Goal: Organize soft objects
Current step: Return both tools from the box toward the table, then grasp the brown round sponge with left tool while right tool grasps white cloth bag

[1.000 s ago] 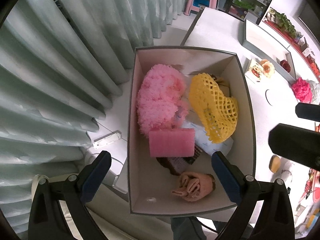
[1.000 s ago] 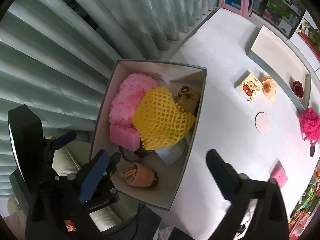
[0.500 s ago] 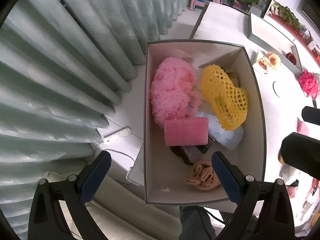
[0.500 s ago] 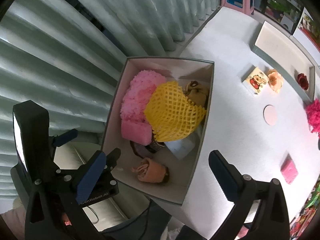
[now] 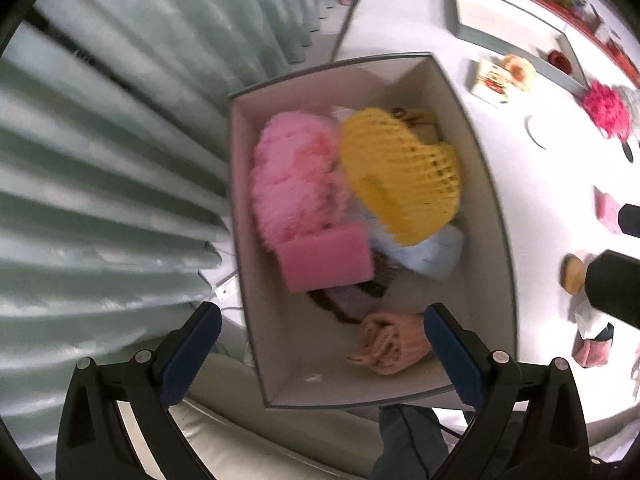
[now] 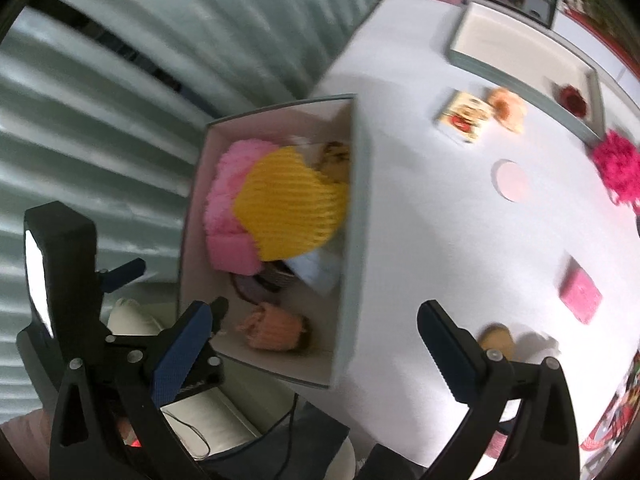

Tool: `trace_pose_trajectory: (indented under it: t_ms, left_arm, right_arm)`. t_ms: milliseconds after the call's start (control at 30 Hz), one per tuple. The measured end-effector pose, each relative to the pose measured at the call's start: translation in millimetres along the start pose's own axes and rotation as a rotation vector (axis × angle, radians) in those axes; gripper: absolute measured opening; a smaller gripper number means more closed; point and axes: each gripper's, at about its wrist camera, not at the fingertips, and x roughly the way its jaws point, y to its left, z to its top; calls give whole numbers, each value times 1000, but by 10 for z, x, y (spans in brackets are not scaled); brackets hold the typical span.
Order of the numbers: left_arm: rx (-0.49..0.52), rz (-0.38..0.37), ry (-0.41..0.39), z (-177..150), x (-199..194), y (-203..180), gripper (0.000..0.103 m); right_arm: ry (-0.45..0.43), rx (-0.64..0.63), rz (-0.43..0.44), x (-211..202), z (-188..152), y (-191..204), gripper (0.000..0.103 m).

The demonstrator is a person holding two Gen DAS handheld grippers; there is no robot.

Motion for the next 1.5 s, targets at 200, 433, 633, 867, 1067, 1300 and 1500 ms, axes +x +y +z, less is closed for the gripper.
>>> trace_pose_trajectory:
  t_ms: [200, 433, 633, 867, 1067, 1300, 1500]
  left_arm:
    - [96, -54, -28, 133, -147, -483, 102]
    - [215, -124, -63, 362, -358, -1227, 102]
    - [289, -145, -5, 444, -207, -1913, 102]
    - [271, -129, 86, 427, 126, -2236, 102]
    - [278, -81, 129, 363, 400, -2441, 102]
    - [281, -94, 155, 311, 539, -2680, 102]
    - [277, -112, 170, 259, 751, -2946, 102]
  right_arm:
    - [-17, 108, -36, -184, -162, -572, 103]
    - [-8, 323, -135, -319, -678, -1558, 103]
    - [82, 463, -182, -124, -1183, -2176, 103]
    - [142, 424, -148, 341, -1295, -2281, 103]
    - [172, 385, -174, 623, -1210, -2426, 102]
    - [130, 469, -168, 452, -1328, -2906, 80]
    - [123, 465, -211, 320, -1390, -3168, 80]
